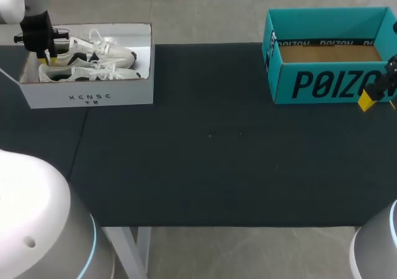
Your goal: Take the shoe out of the shoebox, open the shoe tongue, remove and reinsert the insole, then place the shoe into the shoebox
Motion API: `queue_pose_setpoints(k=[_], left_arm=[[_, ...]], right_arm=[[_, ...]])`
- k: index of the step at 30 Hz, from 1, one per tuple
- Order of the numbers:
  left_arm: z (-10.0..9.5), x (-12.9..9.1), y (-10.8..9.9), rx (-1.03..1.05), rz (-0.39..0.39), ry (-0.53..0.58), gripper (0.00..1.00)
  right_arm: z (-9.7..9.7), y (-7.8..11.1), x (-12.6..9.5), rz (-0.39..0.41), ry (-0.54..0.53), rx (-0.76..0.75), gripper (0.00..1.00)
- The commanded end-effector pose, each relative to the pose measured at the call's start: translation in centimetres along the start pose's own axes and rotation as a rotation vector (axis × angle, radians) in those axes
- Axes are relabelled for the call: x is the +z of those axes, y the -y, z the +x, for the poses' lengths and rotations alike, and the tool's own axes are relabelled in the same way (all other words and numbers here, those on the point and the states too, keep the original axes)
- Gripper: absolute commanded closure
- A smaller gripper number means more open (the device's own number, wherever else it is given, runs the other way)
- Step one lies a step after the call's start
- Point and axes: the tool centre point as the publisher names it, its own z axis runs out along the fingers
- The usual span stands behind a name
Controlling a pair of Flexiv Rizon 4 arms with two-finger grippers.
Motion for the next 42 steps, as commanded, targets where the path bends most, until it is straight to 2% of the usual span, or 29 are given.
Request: queue_pose_setpoints(k=[1,6,10,18,23,29,34,37,42], left_arm=[[-0.1,-0.3,0.4,0.005,-0.003,-0.005,0.00],[0.0,-0.5,0.5,-0.002,-0.004,-0.006,0.00],[0.0,-1.6,0.8,-0.013,-0.014,-0.011,0.00],[-0.4,-5.7,2.8,-0.006,-0.066,-0.002,0.00],[-0.3,-8.0,4.0,-0.024,-0.068,-0.005,0.00],[0.0,-11.4,6.2,-0.061,-0.082,-0.008,0.00],[0.1,-14.4,8.2,-0.056,-0.124,-0.011,0.00],[0.1,-15.4,9.2,-0.054,-0.138,0.000,0.00],[0.3,-15.9,10.2,-0.048,-0.144,0.008,0.00]], right_arm=[[0.0,-0.2,0.0,0.005,0.000,0.001,0.00],[0.0,-0.2,0.0,0.005,0.000,0.001,0.00],[0.0,-0.2,0.0,0.005,0.000,0.001,0.00],[0.0,-0.2,0.0,0.005,0.000,0.001,0.00],[0.0,-0.2,0.0,0.005,0.000,0.001,0.00],[0.0,-0.2,0.0,0.005,0.000,0.001,0.00],[0.0,-0.2,0.0,0.005,0.000,0.001,0.00],[0.0,-0.2,0.0,0.005,0.000,0.001,0.00],[0.0,-0.2,0.0,0.005,0.000,0.001,0.00]])
